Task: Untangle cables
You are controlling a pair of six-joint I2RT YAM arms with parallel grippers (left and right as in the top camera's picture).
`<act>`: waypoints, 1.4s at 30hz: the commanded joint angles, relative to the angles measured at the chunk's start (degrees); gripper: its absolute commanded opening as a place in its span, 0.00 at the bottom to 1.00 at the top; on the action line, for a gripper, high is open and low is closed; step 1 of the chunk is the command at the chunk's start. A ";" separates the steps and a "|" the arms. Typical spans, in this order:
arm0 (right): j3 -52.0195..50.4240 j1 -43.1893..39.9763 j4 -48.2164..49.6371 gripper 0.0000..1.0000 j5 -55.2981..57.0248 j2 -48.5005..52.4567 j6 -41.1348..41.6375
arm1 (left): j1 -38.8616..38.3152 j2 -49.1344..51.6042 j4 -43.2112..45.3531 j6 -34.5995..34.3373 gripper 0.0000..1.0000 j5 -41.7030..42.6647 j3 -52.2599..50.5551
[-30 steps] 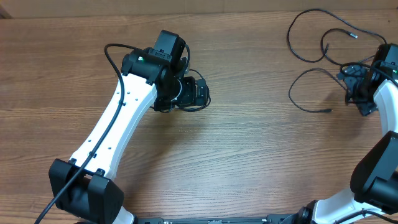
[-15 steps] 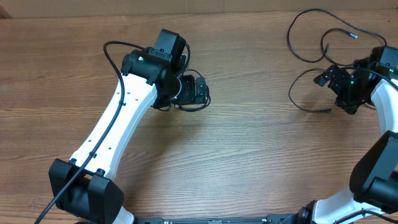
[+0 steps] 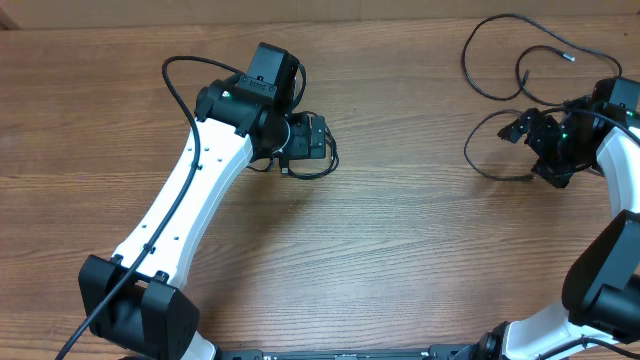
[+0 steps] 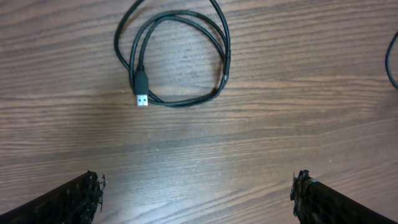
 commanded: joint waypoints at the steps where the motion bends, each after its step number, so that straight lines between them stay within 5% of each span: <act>1: -0.26 0.09 1.03 1.00 -4.94 0.24 -0.52 | -0.11 0.44 0.37 1.31 1.00 -3.23 0.07; 11: -0.26 3.19 -0.07 1.00 -5.14 0.24 -0.52 | -0.11 0.44 0.33 1.31 1.00 -3.21 0.07; 34: -0.26 30.32 4.28 1.00 -7.82 0.24 -0.52 | -0.11 0.44 0.35 1.31 1.00 -3.23 0.07; 42: -0.26 33.40 6.95 1.00 -7.63 0.24 -0.48 | -0.11 0.44 0.35 1.31 1.00 -3.23 0.07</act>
